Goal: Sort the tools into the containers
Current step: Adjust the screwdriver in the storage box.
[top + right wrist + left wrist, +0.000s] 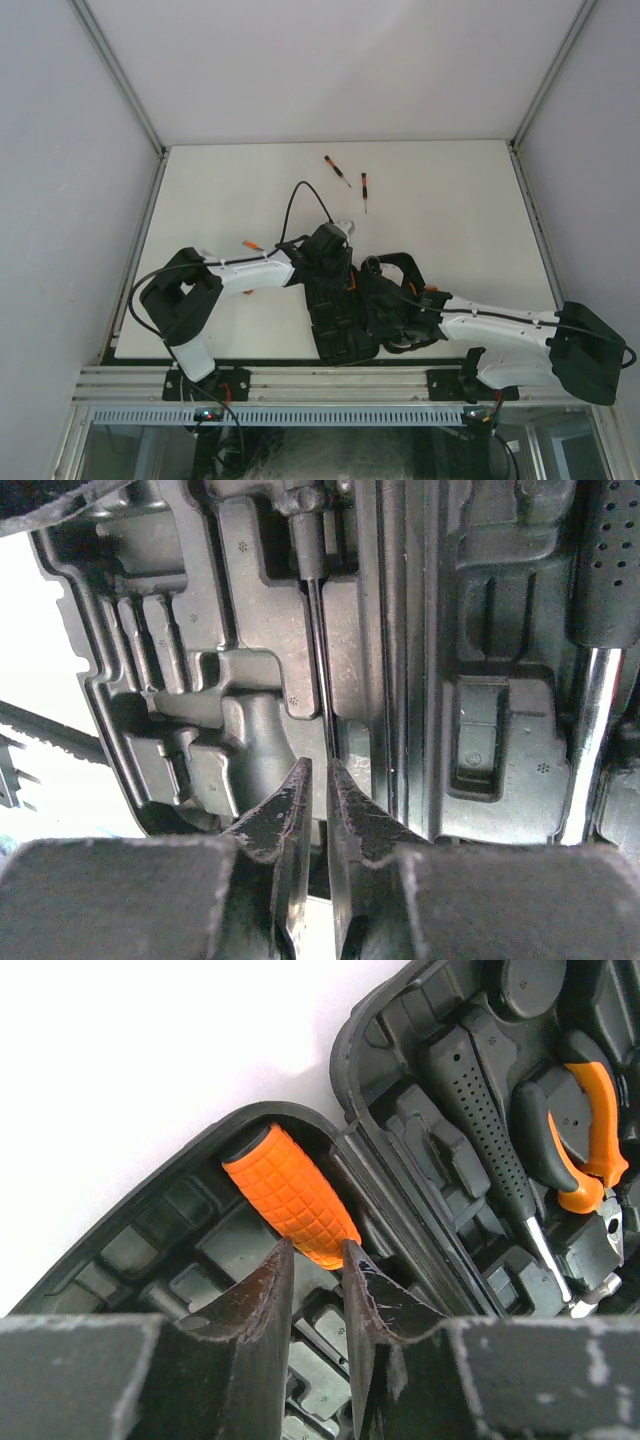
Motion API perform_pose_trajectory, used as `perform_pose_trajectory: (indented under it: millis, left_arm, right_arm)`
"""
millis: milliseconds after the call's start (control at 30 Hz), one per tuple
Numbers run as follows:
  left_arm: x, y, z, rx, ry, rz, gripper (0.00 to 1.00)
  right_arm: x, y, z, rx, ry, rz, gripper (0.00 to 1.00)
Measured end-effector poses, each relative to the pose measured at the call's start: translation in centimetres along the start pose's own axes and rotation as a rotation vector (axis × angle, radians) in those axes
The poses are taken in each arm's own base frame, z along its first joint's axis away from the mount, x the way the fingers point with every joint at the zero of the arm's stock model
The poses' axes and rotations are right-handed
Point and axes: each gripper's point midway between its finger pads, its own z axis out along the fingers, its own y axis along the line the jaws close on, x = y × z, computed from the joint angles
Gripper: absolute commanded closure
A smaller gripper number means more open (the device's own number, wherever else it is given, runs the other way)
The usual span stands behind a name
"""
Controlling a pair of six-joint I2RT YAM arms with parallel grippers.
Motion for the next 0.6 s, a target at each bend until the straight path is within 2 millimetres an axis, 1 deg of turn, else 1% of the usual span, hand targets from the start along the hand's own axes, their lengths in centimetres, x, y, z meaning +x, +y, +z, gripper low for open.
perform_pose_trajectory:
  millis: [233, 533, 600]
  left_arm:
    - [0.0, -0.1, 0.0, 0.002, 0.0, -0.004, 0.73]
    - [-0.1, -0.1, 0.0, 0.002, -0.002, -0.004, 0.75]
    - [-0.1, -0.1, 0.0, 0.002, -0.003, -0.004, 0.77]
  right_arm:
    - [0.2, -0.6, 0.8, 0.029, 0.015, -0.002, 1.0]
    - [0.3, -0.3, 1.2, 0.055, 0.032, -0.02, 1.0]
    - [0.3, -0.2, 1.3, 0.071, 0.041, -0.026, 1.0]
